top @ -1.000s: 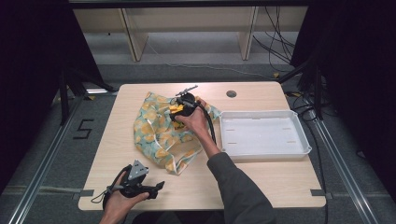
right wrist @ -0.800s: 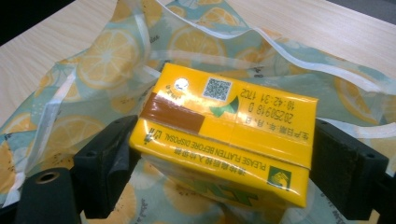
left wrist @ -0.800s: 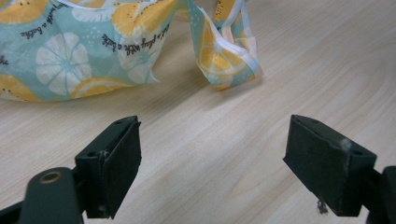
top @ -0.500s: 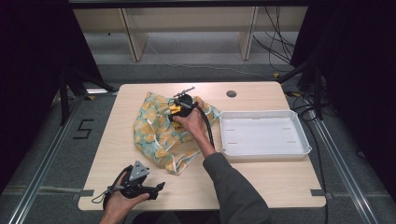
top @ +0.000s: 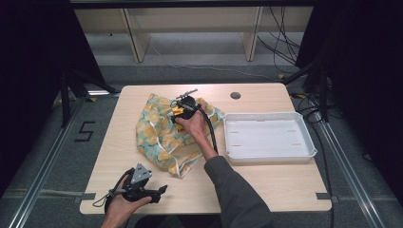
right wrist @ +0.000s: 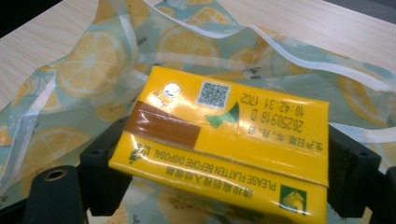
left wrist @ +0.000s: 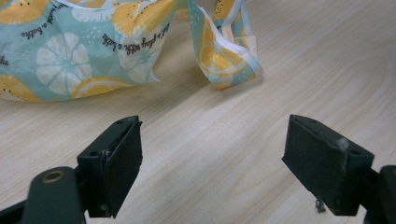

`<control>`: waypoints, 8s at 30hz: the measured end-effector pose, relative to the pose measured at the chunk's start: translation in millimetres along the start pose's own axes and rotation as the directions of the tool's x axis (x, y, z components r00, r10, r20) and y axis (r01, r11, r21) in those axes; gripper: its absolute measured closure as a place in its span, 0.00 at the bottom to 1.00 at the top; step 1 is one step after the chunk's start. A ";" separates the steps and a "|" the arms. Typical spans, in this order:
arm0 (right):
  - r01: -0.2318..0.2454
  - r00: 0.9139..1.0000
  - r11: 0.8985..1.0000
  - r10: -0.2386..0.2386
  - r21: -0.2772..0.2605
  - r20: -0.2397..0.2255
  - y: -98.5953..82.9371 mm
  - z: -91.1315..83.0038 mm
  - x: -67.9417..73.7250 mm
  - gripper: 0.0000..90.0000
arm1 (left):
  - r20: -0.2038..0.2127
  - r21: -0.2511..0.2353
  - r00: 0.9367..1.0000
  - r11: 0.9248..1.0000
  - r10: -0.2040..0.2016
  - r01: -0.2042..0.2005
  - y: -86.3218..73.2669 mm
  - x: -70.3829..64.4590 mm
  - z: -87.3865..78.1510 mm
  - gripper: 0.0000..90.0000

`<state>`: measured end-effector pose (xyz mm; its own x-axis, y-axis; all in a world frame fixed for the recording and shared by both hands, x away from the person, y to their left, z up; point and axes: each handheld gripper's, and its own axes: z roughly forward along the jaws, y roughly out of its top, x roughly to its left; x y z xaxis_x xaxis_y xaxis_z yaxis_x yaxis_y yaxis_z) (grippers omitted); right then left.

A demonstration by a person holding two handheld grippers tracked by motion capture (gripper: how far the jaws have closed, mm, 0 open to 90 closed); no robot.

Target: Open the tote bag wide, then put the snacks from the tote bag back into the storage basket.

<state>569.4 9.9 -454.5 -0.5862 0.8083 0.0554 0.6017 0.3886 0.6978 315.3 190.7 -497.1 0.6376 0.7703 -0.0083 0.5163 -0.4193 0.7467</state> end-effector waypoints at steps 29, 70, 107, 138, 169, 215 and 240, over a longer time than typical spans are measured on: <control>0.101 0.995 0.993 -0.100 -0.065 0.018 5.7 -25.5 4.1 0.33 | -0.007 -0.014 1.000 1.000 -0.015 0.015 0.5 1.4 0.3 0.22; 0.172 0.974 0.971 -0.192 -0.164 -0.118 -5.3 -149.0 14.7 0.33 | -0.007 -0.023 1.000 1.000 0.017 -0.017 3.0 4.4 0.2 0.22; 0.060 0.998 0.983 -0.061 -0.176 -0.002 -111.9 -208.0 -68.6 0.33 | -0.009 -0.027 1.000 1.000 -0.011 0.011 1.1 4.4 2.9 0.22; 0.018 0.997 0.991 -0.008 -0.132 0.078 -145.6 -187.5 -94.4 0.33 | -0.010 -0.024 1.000 1.000 0.018 -0.018 1.4 5.7 1.5 0.22; 0.028 0.995 0.993 -0.017 -0.111 0.100 -160.5 -173.2 -91.8 0.33 | -0.004 -0.021 1.000 1.000 0.016 -0.016 1.2 4.3 1.9 0.22; 0.089 0.996 0.974 -0.092 -0.210 -0.005 -189.2 -231.1 -76.4 0.92 | 0.002 -0.027 1.000 0.999 0.025 -0.025 1.5 3.5 1.0 0.22; 0.203 0.979 0.969 -0.203 -0.139 0.020 -193.2 -208.6 -71.5 1.00 | 0.003 -0.033 1.000 0.999 0.011 -0.011 1.3 1.3 3.4 0.22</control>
<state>381.9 -215.2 -444.3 -0.6852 0.7213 -0.1012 0.3887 0.4796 0.7867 318.8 189.5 -498.4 0.6452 0.7640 -0.0020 0.4898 -0.4117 0.7685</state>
